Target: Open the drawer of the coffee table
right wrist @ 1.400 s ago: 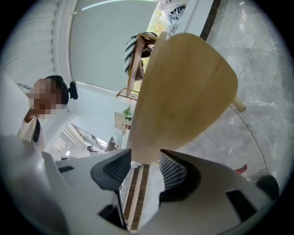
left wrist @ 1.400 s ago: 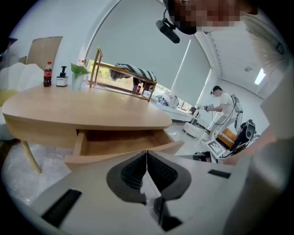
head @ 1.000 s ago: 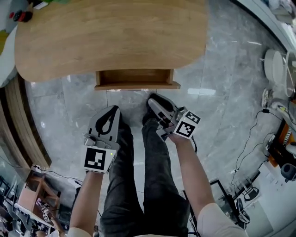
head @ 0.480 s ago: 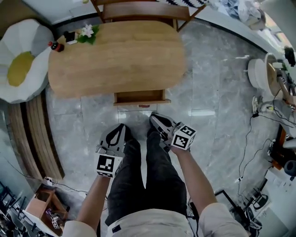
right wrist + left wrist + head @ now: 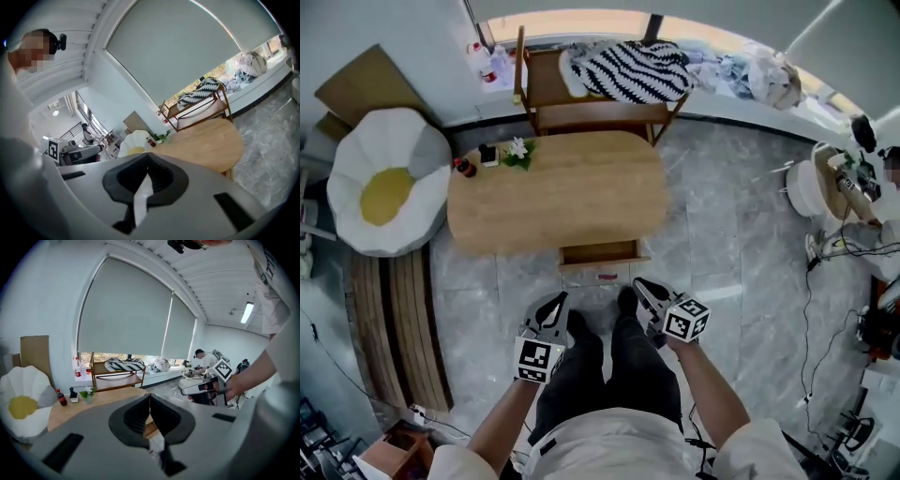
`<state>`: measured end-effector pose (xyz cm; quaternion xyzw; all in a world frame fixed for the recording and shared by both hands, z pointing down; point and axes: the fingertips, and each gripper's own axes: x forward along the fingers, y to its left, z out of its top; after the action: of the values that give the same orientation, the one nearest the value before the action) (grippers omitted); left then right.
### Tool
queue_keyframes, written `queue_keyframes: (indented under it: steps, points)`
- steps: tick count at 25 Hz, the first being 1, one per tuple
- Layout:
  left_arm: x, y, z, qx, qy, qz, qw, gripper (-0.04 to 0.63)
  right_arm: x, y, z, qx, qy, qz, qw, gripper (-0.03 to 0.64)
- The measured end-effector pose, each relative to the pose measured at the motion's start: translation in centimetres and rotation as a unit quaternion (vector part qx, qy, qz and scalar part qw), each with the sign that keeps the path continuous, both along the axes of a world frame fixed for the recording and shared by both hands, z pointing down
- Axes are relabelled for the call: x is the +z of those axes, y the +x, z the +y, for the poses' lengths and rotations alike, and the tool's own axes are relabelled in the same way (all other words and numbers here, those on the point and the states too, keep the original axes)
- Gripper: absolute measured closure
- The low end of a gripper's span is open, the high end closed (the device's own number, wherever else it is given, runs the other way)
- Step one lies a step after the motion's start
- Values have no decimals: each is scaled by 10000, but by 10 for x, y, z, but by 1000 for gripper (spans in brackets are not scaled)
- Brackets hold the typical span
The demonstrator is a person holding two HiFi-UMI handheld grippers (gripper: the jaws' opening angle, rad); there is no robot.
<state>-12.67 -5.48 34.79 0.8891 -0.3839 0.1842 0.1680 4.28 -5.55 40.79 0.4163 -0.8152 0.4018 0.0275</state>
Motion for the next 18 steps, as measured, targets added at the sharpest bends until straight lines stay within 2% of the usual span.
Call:
queue_keyframes:
  steps: [5, 9, 14, 18]
  points:
    - [-64, -9, 13, 99, 196, 229, 9995, 575, -66, 7, 26, 60, 364, 974, 9946, 599]
    - [-92, -15, 33, 38, 246, 348, 9991, 575, -110, 19, 47, 100, 663, 1166, 9909, 600]
    - [-106, -14, 57, -68, 388, 137, 9991, 575, -144, 44, 70, 148, 883, 1148, 9893, 600]
    - [-121, -11, 84, -347, 482, 112, 9982, 575, -158, 59, 98, -110, 1099, 1349, 9847, 600]
